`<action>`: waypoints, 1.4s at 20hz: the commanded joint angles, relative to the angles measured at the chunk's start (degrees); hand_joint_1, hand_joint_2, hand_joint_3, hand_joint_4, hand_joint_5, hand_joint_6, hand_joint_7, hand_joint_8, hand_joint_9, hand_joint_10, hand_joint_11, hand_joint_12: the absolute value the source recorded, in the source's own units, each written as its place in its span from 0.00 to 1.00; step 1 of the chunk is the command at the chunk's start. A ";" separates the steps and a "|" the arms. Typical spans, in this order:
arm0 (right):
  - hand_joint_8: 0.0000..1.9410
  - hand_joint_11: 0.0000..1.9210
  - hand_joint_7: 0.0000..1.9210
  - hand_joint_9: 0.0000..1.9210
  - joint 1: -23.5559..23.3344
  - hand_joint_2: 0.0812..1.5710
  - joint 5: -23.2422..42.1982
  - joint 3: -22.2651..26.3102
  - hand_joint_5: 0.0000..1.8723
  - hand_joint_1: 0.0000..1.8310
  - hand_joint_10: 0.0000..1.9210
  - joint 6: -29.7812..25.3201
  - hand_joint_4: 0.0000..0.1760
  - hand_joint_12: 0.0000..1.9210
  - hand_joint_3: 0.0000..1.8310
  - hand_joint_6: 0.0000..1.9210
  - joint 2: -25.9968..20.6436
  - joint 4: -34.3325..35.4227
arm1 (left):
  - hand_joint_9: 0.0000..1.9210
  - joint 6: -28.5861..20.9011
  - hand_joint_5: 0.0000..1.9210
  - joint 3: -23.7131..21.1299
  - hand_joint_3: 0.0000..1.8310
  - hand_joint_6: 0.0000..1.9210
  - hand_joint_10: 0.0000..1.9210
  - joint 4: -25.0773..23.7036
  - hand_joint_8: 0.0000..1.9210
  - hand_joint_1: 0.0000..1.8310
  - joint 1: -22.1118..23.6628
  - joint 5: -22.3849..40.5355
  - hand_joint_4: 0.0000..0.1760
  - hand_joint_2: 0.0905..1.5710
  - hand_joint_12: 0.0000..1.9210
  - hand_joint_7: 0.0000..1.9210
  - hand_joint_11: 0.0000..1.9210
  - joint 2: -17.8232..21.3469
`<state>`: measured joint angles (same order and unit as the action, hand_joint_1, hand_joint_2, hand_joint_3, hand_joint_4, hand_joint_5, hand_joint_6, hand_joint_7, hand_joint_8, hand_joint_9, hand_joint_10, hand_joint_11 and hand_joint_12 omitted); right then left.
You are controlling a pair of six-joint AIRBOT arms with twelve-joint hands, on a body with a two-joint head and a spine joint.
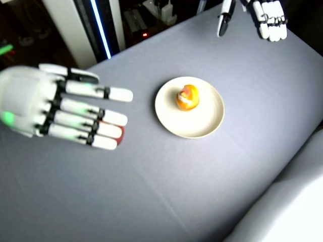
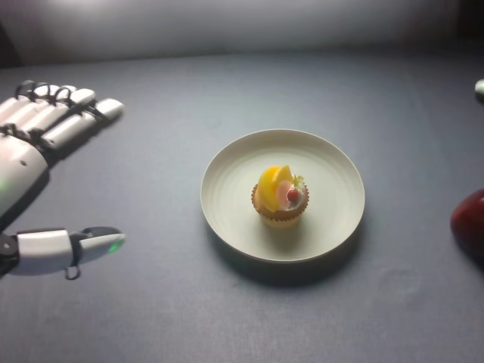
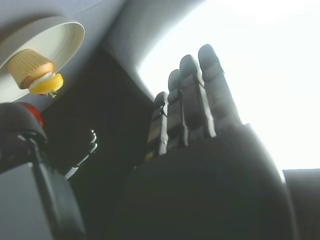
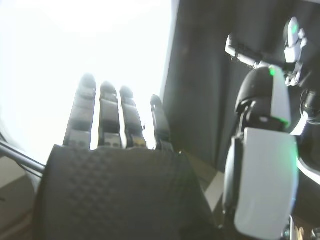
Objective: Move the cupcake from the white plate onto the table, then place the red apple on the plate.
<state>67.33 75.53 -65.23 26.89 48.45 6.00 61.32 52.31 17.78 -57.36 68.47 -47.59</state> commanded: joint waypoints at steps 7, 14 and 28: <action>0.00 0.00 0.12 0.10 -0.83 0.57 3.07 -1.61 0.10 0.40 0.00 -0.37 0.40 0.31 0.00 0.00 1.23 1.51 | 0.00 -0.23 0.09 3.03 0.00 0.00 0.00 -0.23 0.00 0.34 3.79 1.84 0.49 0.57 0.00 0.03 0.00 -1.98; 0.00 0.00 0.07 0.06 -2.11 0.60 3.84 -1.57 0.07 0.40 0.00 -0.37 0.43 0.25 0.00 0.00 1.68 -0.72 | 0.09 -4.80 0.13 15.23 0.00 0.00 0.01 -11.18 0.00 0.44 21.82 -17.78 0.90 0.54 0.05 0.10 0.09 -15.14; 0.00 0.00 0.05 0.07 -3.32 0.59 4.15 -2.41 0.00 0.39 0.00 -0.37 0.66 0.27 0.00 0.00 2.59 -0.92 | 0.17 -5.65 0.17 24.60 0.00 0.00 0.00 -16.00 0.00 0.42 27.72 -31.39 0.74 0.50 0.45 0.16 0.00 -28.85</action>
<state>64.51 72.95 -67.40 26.87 51.09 3.40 55.83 76.79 2.13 -30.44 30.48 -76.66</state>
